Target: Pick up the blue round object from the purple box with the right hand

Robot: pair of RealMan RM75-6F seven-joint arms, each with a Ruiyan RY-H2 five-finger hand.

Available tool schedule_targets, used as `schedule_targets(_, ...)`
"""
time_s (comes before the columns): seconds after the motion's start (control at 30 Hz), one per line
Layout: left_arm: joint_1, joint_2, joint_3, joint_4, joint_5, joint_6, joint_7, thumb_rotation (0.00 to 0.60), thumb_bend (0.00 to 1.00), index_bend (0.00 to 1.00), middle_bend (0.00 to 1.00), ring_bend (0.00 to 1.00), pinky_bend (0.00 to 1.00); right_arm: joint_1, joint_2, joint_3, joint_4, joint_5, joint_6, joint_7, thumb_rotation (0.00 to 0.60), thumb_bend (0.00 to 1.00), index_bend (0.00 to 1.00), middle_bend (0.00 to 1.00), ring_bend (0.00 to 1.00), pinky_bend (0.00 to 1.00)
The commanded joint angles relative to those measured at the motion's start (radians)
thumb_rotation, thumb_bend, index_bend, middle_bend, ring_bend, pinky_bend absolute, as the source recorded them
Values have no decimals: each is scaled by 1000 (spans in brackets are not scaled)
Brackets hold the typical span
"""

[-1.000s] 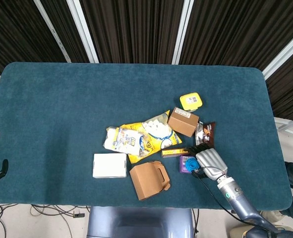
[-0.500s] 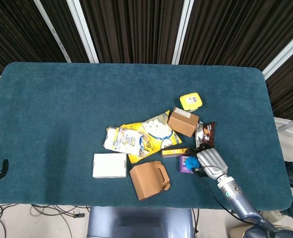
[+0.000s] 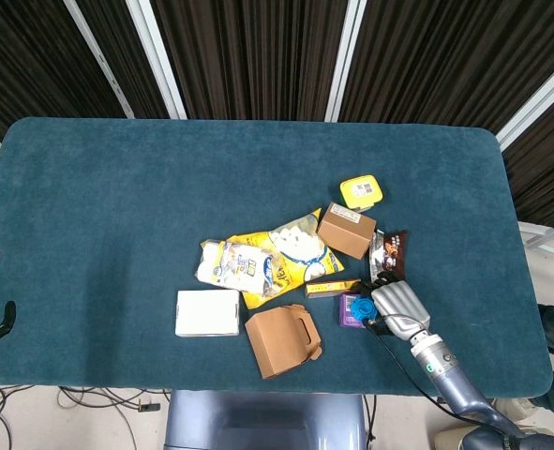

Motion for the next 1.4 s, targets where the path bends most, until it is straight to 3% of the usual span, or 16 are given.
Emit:
schedule_targets(0.03,0,0,0,0,0,-1,-1,600,464,0,0,18,16,3,2,-2,1,-6,-4,13,600,366,341,482,483,264)
schedule_targets(0.17,1,0,1,-1,2,0,-2,600,464,0,0,18,16,1,2,1,3,-22,17,33,600,396,372,521,554,336)
schedule_targets(0.37,2,2,1,-3,1,1,-5,600,464,0,0,18,16,-5,10,5,-4,-54,54,79,600,401,376,522,556,339)
schedule_targets(0.67,2,3,2,-3,2,1,-7,600,464,0,0,18,16,16,137,36,-89,-107,73,267,600,401,376,520,556,339)
schedule_targets(0.9,2,4,1,-6,0,2,-7,600,464,0,0,18,16,41,244,69,-113,-168,104,541,600,399,386,512,541,337)
schedule_targets(1.4,2,4,0,-7,-3,-1,-5,600,464,0,0,37,16,36,396,81,-92,-341,346,1091,600,396,392,524,546,336)
